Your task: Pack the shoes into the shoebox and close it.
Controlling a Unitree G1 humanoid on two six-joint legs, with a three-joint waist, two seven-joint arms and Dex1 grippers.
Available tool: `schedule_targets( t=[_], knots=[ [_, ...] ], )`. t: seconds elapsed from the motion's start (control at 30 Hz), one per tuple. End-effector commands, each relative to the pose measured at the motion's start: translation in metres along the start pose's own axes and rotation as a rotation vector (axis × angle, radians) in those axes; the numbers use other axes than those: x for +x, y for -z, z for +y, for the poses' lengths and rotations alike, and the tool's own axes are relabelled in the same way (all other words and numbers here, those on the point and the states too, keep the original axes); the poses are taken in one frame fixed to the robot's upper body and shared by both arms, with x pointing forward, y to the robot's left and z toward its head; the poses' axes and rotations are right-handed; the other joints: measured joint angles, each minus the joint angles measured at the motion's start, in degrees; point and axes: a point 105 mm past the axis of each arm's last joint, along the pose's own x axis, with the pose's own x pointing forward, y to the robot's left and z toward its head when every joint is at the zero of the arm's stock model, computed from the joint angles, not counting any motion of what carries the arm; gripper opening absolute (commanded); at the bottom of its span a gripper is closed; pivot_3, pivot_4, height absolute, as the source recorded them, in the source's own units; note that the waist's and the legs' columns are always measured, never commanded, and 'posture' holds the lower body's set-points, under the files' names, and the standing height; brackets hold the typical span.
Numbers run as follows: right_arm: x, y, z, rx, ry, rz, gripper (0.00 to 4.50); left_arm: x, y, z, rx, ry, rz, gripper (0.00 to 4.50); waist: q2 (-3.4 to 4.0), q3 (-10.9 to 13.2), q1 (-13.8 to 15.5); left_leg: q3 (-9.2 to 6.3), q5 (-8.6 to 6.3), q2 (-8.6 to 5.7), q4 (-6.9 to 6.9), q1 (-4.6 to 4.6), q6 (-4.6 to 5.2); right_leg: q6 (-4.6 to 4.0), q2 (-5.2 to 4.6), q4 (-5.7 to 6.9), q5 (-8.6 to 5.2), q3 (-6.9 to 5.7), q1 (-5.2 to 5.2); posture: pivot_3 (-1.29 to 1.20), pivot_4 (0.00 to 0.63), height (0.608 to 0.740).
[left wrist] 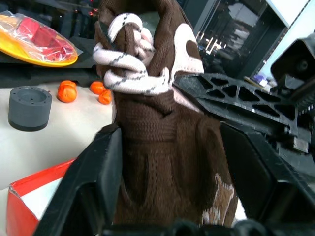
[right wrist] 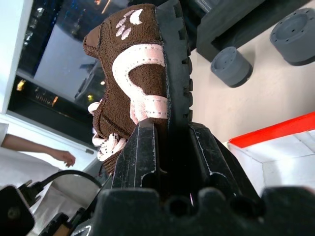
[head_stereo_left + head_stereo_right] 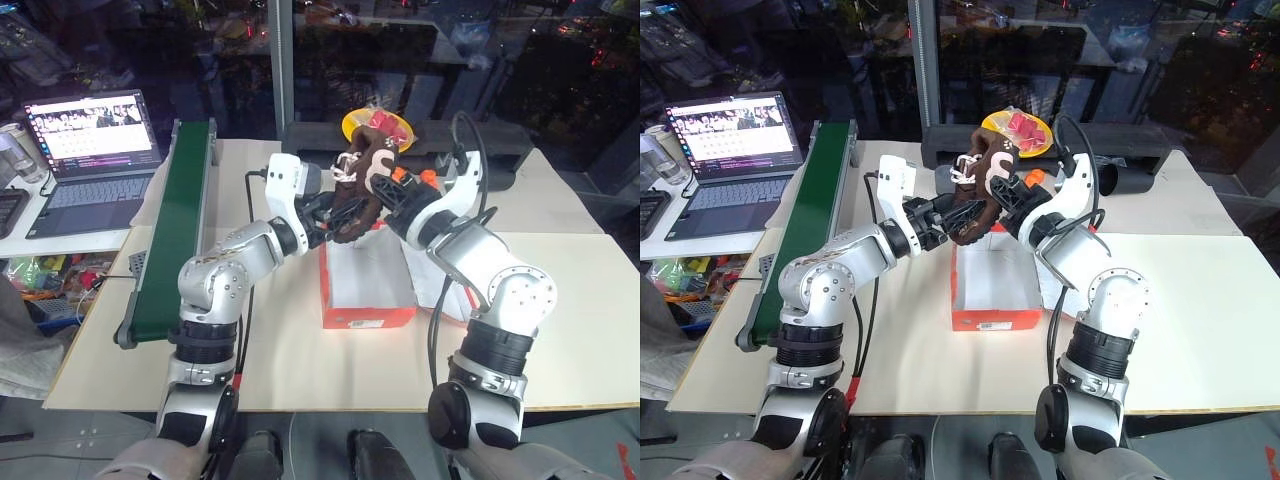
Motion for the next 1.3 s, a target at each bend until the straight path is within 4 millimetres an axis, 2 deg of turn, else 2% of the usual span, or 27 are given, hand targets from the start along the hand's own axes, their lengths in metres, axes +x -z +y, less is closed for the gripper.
schedule_targets(
  t=[0.03, 0.1, 0.23, 0.37, 0.43, 0.57, 0.8, 1.07, 1.13, 1.17, 1.3],
  knots=[
    [-0.009, -0.022, -0.025, -0.106, 0.150, -0.068, 0.37, -0.011, 0.000, 0.005, 0.077, 0.003, 0.020, 3.13, 0.00, 0.00, 0.10, 0.00, 0.00, 0.00, -0.01, -0.01, 0.00, 0.00, 0.00, -0.02, 0.00, 0.00, 0.00, 0.00, 0.150, 0.740],
    [-0.011, -0.024, -0.031, -0.185, 0.180, -0.044, 0.37, -0.016, 0.003, 0.012, 0.101, -0.024, 0.039, 3.13, 0.01, 0.01, 0.09, 0.00, 0.00, 0.00, -0.02, -0.02, 0.00, -0.01, 0.00, -0.05, 0.00, -0.01, -0.01, 0.00, 0.150, 0.740],
    [-0.018, -0.016, -0.046, -0.286, 0.234, 0.080, 0.37, -0.027, 0.007, 0.021, 0.206, -0.056, 0.076, 3.13, 0.03, 0.02, -0.05, 0.01, 0.00, 0.01, -0.04, -0.07, 0.00, -0.01, -0.01, -0.10, 0.00, 0.00, -0.03, 0.00, 0.150, 0.740],
    [-0.021, -0.002, -0.061, -0.371, 0.281, 0.211, 0.37, -0.039, 0.016, 0.010, 0.341, 0.059, 0.110, 3.13, 0.04, 0.02, -0.15, 0.03, 0.00, 0.08, -0.13, -0.07, 0.00, -0.04, 0.04, -0.14, -0.01, 0.01, -0.06, 0.00, 0.150, 0.740],
    [-0.024, 0.007, -0.075, -0.435, 0.333, 0.285, 0.37, -0.048, 0.026, 0.009, 0.387, 0.111, 0.163, 3.13, 0.04, 0.02, -0.05, 0.04, 0.00, 0.09, -0.14, -0.07, 0.01, -0.07, 0.04, -0.14, -0.02, 0.00, -0.06, 0.00, 0.150, 0.740],
    [-0.023, 0.025, -0.090, -0.449, 0.353, 0.372, 0.37, -0.062, 0.036, 0.010, 0.440, 0.201, 0.224, 3.13, 0.05, 0.03, 0.06, 0.09, 0.00, 0.09, -0.14, -0.07, 0.01, -0.09, 0.03, -0.18, -0.03, 0.02, -0.06, 0.00, 0.150, 0.740],
    [-0.021, 0.036, -0.112, -0.450, 0.416, 0.412, 0.37, -0.063, 0.036, 0.012, 0.445, 0.233, 0.218, 3.13, 0.05, 0.03, 0.34, 0.09, -0.01, 0.08, -0.13, -0.09, 0.01, -0.07, 0.01, -0.24, -0.03, 0.00, -0.03, 0.00, 0.150, 0.740],
    [-0.014, 0.037, -0.111, -0.448, 0.422, 0.396, 0.37, -0.060, 0.037, 0.011, 0.451, 0.269, 0.217, 3.13, 0.05, 0.03, 0.23, 0.08, -0.01, 0.09, -0.13, -0.08, 0.01, -0.07, 0.04, -0.21, -0.03, -0.01, -0.04, 0.00, 0.150, 0.740],
    [-0.013, 0.035, -0.109, -0.443, 0.424, 0.380, 1.35, -0.059, 0.037, 0.011, 0.454, 0.269, 0.215, 3.19, 0.05, 0.03, 0.22, 0.08, -0.01, 0.09, -0.13, -0.08, 0.01, -0.07, 0.04, -0.20, -0.03, -0.01, -0.04, 0.00, 0.150, 0.740],
    [-0.012, 0.034, -0.107, -0.437, 0.418, 0.370, 1.58, -0.059, 0.037, 0.012, 0.455, 0.268, 0.214, 3.19, 0.05, 0.03, 0.22, 0.08, -0.01, 0.09, -0.13, -0.08, 0.01, -0.07, 0.04, -0.20, -0.02, -0.01, -0.04, 0.00, 0.150, 0.740],
    [-0.008, 0.026, -0.095, -0.452, 0.397, 0.343, 3.01, -0.058, 0.036, 0.013, 0.459, 0.264, 0.209, 3.19, 0.05, 0.03, 0.20, 0.08, -0.01, 0.09, -0.13, -0.08, 0.01, -0.07, 0.04, -0.19, -0.02, -0.01, -0.05, 0.00, 0.150, 0.740]
  ],
)
